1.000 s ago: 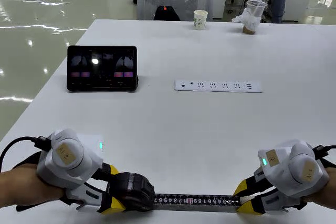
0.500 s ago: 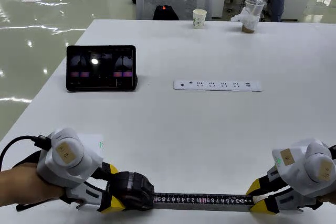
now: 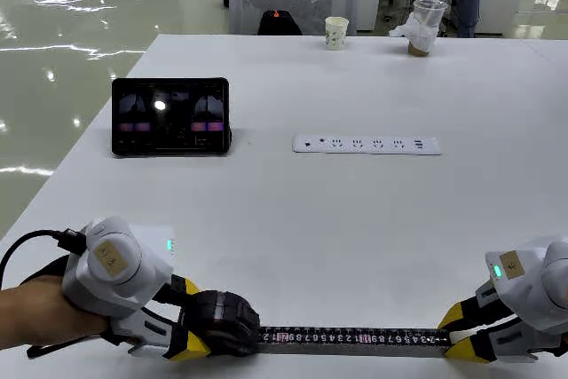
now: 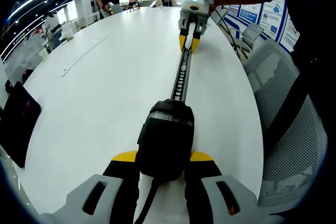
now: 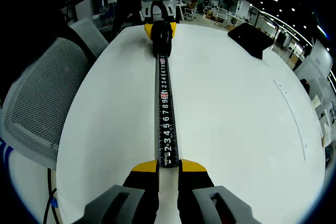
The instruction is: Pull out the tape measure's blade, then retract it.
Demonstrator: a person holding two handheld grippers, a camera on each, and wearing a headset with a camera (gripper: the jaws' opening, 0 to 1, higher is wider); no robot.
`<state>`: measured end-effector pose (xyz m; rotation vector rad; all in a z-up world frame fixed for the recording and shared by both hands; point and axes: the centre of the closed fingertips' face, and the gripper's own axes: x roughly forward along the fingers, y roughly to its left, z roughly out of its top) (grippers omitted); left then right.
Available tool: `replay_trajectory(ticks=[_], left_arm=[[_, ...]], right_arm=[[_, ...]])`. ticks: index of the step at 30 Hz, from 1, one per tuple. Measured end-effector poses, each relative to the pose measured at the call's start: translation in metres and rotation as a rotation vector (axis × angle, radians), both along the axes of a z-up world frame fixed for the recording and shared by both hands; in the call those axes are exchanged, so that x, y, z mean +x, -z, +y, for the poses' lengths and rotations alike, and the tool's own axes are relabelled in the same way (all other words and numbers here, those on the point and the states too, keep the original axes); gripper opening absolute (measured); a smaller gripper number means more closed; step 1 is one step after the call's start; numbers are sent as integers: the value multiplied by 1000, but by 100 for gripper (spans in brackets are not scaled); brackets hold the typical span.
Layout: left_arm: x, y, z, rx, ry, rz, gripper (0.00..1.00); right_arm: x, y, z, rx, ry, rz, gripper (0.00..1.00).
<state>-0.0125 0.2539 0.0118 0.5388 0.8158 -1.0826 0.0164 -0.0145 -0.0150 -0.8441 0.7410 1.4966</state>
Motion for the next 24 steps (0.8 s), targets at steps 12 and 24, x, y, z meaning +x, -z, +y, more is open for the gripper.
replay_trajectory(ticks=[12,24], left_arm=[[1,1,-1,43,-1,-3,28],[1,0,0,79,10,-15,28]], right_arm=[[0,1,0,-35,-17,-14,11],[-1,0,0,-60,-19,-26,13]])
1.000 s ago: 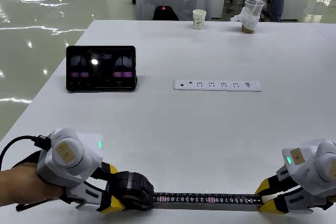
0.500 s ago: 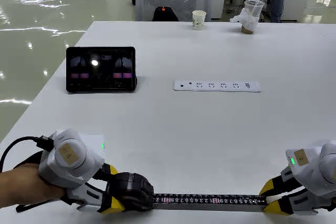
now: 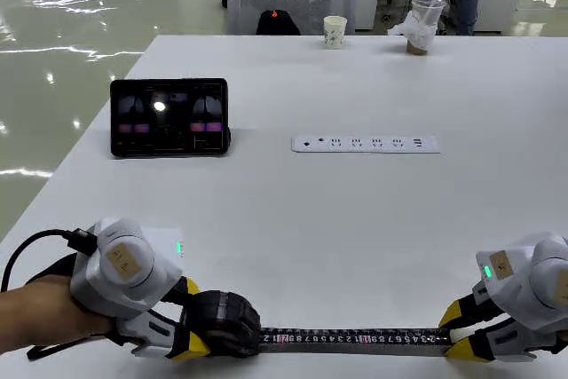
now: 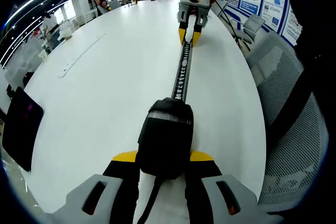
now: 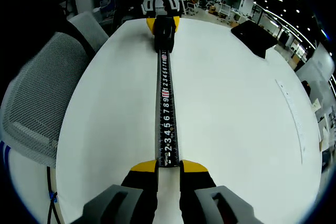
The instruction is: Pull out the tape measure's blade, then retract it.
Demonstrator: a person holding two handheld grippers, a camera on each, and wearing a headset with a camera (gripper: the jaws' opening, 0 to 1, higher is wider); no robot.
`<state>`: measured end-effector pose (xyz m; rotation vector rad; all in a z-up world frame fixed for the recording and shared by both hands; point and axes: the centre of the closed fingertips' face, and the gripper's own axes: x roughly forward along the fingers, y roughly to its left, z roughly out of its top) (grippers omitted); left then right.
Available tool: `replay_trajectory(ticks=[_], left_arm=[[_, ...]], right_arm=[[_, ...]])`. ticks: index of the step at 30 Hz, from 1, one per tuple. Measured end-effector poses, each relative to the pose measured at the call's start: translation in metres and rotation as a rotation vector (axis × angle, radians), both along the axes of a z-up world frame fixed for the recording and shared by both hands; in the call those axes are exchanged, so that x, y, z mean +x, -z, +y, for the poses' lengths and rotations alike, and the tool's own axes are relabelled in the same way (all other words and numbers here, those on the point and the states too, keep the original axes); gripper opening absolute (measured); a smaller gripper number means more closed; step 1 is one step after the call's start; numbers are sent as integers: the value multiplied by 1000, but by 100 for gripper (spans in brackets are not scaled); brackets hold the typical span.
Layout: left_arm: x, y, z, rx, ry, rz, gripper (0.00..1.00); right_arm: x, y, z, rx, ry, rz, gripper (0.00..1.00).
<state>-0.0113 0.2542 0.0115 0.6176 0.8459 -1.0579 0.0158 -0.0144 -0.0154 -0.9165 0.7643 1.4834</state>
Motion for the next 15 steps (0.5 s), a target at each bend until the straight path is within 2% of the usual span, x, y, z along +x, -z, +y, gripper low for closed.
replay_trajectory(ticks=[8,15], left_arm=[[0,-1,1,7,-9,0,28],[-2,-4,6,15,-29,5,38]], right_arm=[[1,-1,0,-6,6,-15,16],[-2,-2,-2,-5,28,-19,24]])
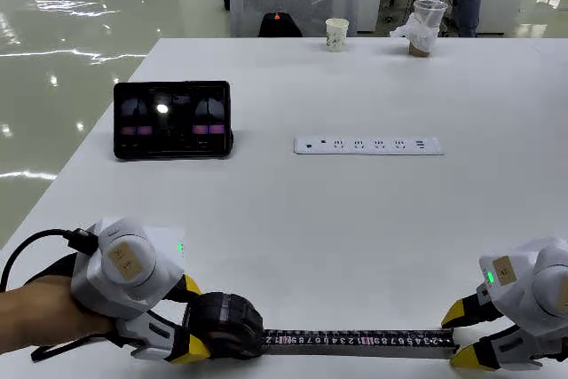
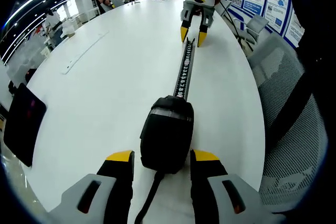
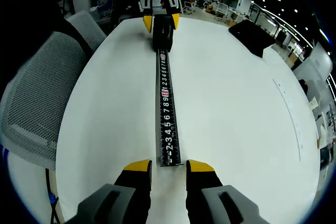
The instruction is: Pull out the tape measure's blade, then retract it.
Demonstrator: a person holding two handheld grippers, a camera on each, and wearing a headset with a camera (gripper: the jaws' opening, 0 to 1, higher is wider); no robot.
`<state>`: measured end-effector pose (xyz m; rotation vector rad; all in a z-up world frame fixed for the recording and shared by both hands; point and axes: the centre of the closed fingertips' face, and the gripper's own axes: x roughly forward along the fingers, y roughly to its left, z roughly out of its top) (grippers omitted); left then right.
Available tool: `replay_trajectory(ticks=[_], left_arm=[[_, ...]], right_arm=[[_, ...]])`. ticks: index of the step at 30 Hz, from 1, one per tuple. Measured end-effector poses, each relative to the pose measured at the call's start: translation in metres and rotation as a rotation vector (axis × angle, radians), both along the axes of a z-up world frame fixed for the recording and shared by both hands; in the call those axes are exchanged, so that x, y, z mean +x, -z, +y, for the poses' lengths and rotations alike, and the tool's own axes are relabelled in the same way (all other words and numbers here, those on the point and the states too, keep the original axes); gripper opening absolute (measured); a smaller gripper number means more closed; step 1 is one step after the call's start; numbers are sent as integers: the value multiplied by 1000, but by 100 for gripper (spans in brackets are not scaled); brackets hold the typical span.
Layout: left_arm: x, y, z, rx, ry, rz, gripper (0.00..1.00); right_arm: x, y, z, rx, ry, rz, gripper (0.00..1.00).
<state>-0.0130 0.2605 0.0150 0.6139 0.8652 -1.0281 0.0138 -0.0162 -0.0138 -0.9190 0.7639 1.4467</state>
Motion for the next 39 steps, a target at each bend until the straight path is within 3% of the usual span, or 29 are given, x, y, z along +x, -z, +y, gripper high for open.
replay_trajectory(ticks=[4,13,23,29,39], left_arm=[[-4,1,4,7,-21,9,45],[-16,4,5,-30,-89,31,63],[-30,2,5,-73,-143,49,71],[-36,1,6,-95,-189,42,76],[-36,-4,8,-138,-280,2,86]], right_arm=[[-2,0,-5,2,38,2,30],[-7,-4,-16,31,136,-11,48],[-15,-7,-23,62,238,-2,61],[-19,-9,-23,81,290,8,65],[-29,-11,-23,114,358,28,75]])
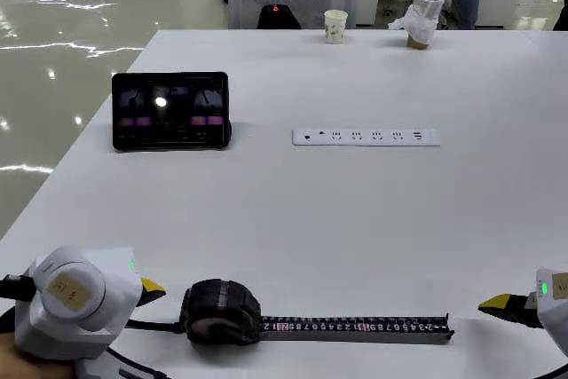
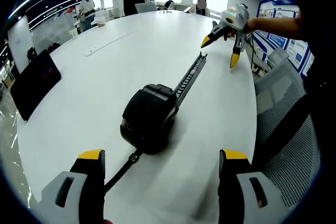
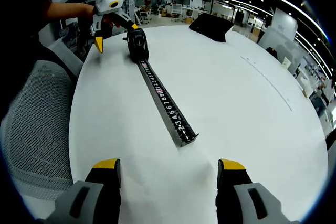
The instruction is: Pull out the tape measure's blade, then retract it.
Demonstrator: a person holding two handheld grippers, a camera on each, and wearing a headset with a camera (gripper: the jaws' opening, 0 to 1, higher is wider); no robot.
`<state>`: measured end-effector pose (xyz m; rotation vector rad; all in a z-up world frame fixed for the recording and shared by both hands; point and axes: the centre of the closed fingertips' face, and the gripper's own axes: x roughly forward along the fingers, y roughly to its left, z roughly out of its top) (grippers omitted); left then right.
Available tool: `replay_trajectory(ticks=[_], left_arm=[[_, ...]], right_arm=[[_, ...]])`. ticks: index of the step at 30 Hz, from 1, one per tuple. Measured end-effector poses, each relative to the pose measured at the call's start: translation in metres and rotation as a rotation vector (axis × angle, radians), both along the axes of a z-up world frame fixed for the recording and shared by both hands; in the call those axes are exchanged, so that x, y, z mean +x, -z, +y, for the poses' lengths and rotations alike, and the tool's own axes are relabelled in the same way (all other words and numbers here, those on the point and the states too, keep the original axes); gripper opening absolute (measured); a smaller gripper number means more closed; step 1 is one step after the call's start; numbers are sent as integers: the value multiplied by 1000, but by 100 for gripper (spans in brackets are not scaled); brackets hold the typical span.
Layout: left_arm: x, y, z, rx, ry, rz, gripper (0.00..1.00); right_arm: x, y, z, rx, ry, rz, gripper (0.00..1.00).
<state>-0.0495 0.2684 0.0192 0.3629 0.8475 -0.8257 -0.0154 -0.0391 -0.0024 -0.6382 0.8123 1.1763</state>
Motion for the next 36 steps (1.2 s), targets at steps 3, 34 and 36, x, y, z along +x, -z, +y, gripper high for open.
replay_trajectory(ticks=[3,34,36], left_arm=[[-1,-2,-1,-14,-17,-5,87],[-28,-7,-12,-107,-203,-86,95],[-27,-8,-12,-108,-215,-95,96]], right_arm=[[-4,-2,2,17,22,4,77],[-30,-13,20,145,194,-20,96],[-31,-14,21,151,202,-19,97]])
